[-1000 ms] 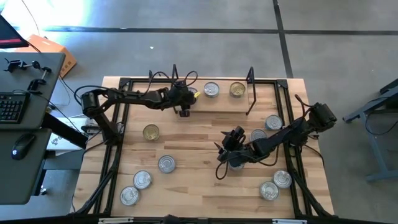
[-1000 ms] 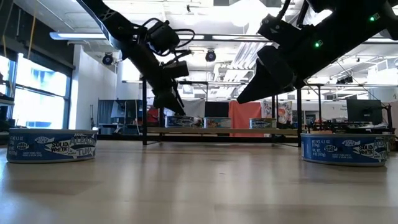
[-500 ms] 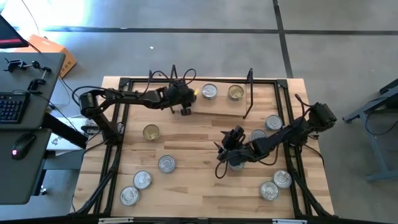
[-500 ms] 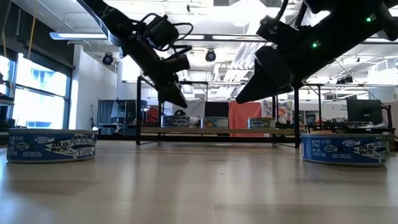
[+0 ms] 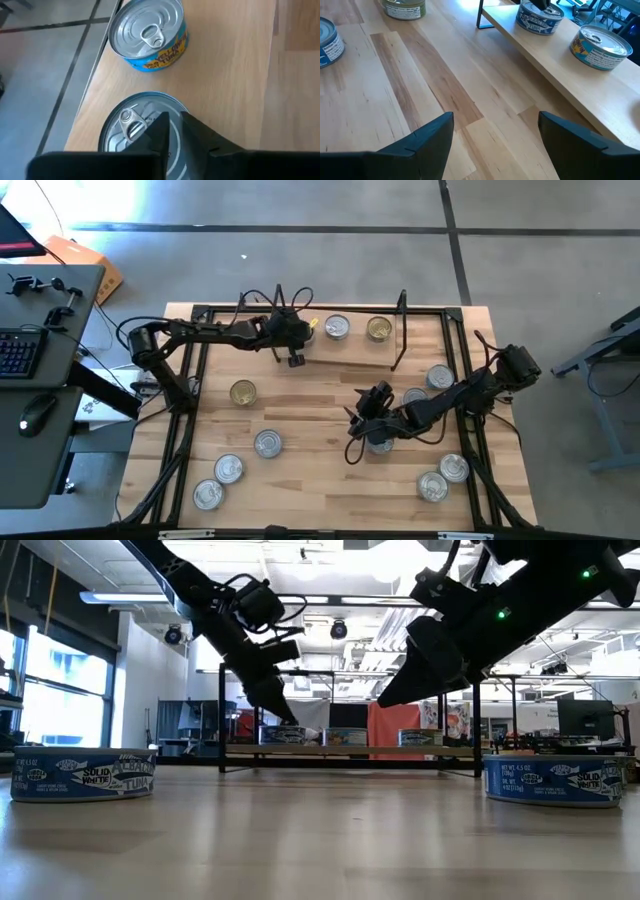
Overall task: Stack canned seafood by type on shelf
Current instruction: Put the blue tuna can on the shelf, then adjust the yellow-blue tuna can on the shelf
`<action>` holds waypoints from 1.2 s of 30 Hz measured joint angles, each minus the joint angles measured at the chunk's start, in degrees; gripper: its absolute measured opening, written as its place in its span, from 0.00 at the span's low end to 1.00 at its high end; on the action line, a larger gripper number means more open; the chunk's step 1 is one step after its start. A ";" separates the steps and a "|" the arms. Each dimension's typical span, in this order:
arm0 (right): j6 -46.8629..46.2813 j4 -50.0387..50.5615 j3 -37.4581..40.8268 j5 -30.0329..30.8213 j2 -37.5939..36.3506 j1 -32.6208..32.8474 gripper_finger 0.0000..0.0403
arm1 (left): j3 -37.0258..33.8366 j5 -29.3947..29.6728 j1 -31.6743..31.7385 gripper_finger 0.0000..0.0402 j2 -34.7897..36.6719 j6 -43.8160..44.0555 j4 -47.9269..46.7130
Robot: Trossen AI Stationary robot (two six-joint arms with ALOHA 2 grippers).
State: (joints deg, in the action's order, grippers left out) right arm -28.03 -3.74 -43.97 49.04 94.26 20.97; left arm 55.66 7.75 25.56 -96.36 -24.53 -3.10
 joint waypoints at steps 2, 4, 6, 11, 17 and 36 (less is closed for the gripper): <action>-0.07 -0.01 0.00 -0.01 0.00 0.00 0.70 | 0.03 -0.26 0.56 0.04 -0.69 0.22 0.10; -0.11 -0.02 0.00 -0.01 0.00 0.00 0.70 | 0.04 -0.29 1.19 0.03 -1.33 0.42 -0.30; -0.13 -0.07 0.00 -0.01 0.00 0.02 0.70 | 0.09 -0.19 1.59 0.02 -1.69 0.44 0.10; -0.11 -0.07 0.00 -0.07 -0.02 0.02 0.70 | 0.15 0.17 2.68 0.02 -2.22 0.42 0.83; -0.02 -0.07 0.00 -0.09 -0.02 0.02 0.70 | 0.09 2.00 4.81 0.02 -2.31 -0.22 2.19; 11.07 2.30 -6.90 -17.55 -5.54 -8.83 0.65 | 0.00 9.30 -7.03 0.02 7.09 -0.97 -0.17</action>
State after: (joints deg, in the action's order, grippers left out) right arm -16.96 -1.44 -50.87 31.49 88.72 12.14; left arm 55.66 17.05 18.52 -89.27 -25.50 -3.27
